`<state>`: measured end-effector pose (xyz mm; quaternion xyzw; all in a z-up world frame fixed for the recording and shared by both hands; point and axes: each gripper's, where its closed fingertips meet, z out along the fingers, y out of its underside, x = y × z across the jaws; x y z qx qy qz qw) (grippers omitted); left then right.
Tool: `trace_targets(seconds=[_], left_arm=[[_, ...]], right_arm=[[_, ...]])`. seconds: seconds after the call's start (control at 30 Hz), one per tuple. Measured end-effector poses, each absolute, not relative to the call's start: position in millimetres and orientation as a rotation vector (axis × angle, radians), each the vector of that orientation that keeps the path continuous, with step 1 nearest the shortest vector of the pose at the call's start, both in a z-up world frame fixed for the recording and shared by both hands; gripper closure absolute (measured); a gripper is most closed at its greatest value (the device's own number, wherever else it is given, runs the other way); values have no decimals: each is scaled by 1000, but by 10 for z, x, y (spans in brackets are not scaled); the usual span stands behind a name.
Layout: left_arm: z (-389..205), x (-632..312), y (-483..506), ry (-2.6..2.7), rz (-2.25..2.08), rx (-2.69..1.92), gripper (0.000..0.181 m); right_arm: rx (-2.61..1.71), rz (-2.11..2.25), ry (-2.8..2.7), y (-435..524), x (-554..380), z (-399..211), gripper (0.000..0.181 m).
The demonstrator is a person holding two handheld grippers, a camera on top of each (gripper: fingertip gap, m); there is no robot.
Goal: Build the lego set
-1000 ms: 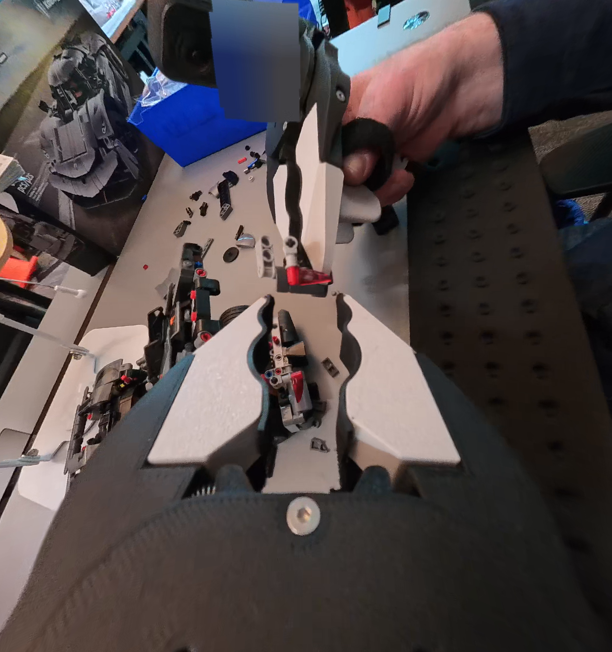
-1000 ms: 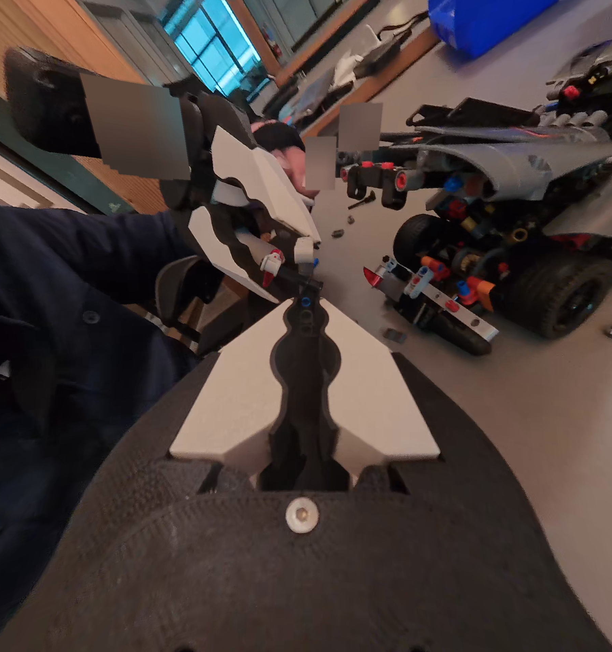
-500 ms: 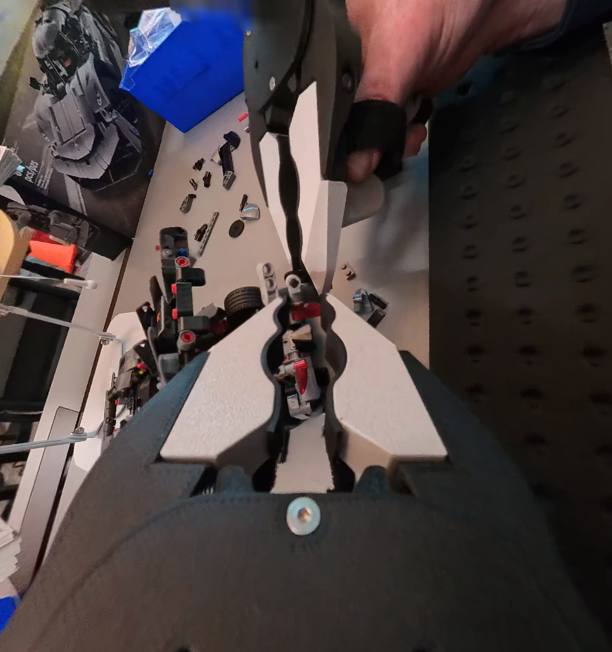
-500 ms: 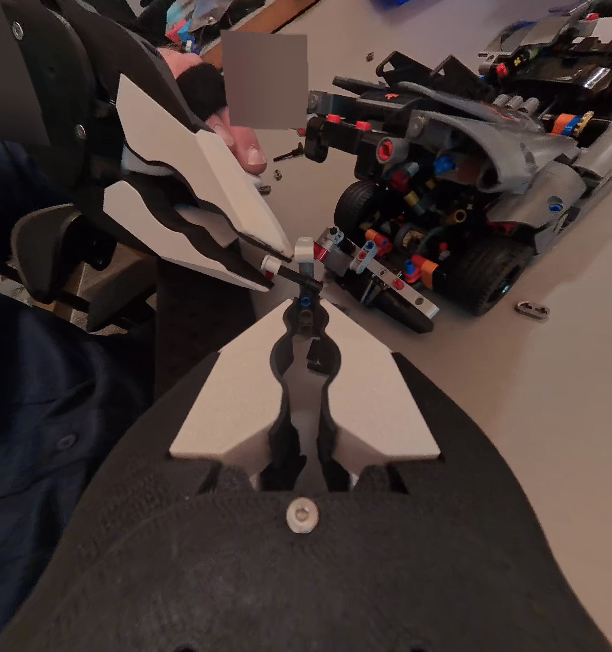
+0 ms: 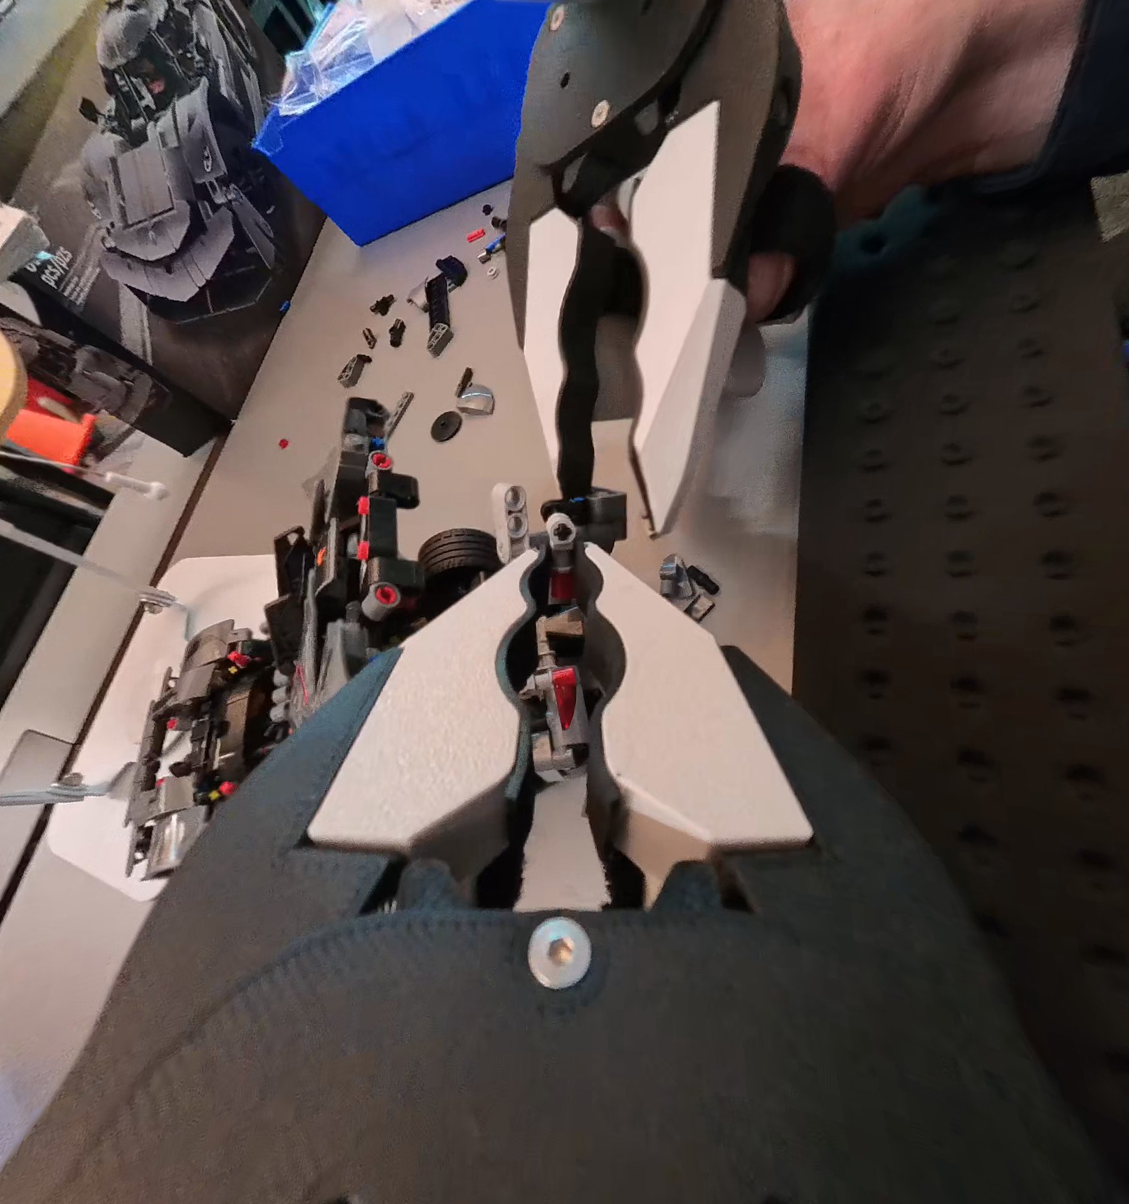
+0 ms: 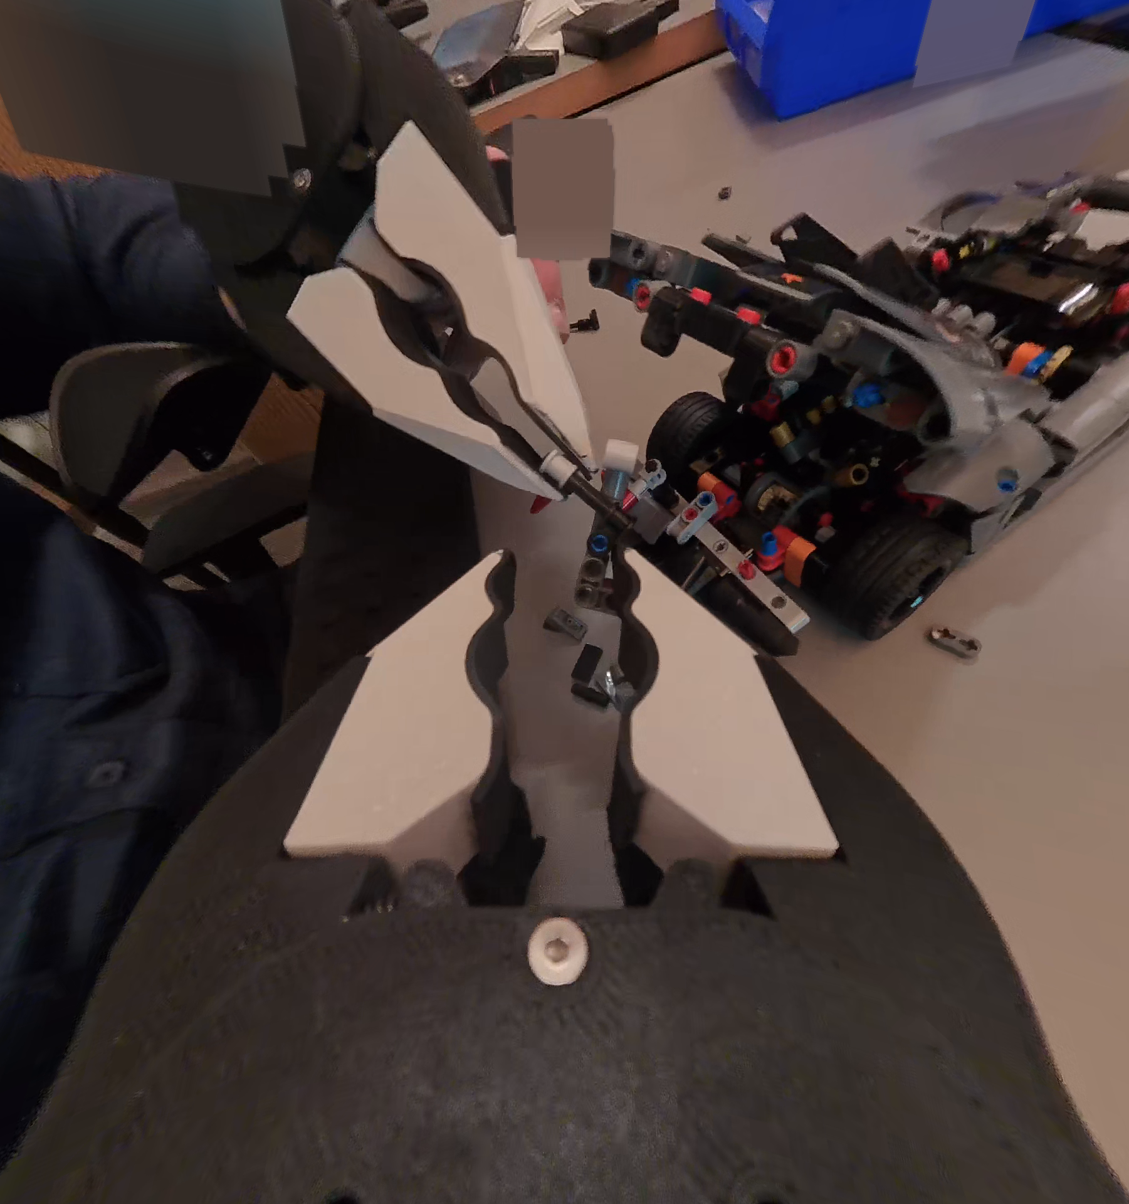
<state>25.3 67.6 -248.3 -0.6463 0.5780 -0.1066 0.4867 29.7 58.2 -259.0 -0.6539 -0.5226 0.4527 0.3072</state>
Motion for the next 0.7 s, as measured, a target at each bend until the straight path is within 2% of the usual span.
trace_targets(seconds=[0.27,0.7], left_arm=[[-2438,281,587,1383,-520,-1583,177],[-2445,261,565,1370,-644,-1623,177]], right_arm=[[-1571,911,-1604,553,356,-2719,156],[-1458,872,-1688,453,377,-2694,172]])
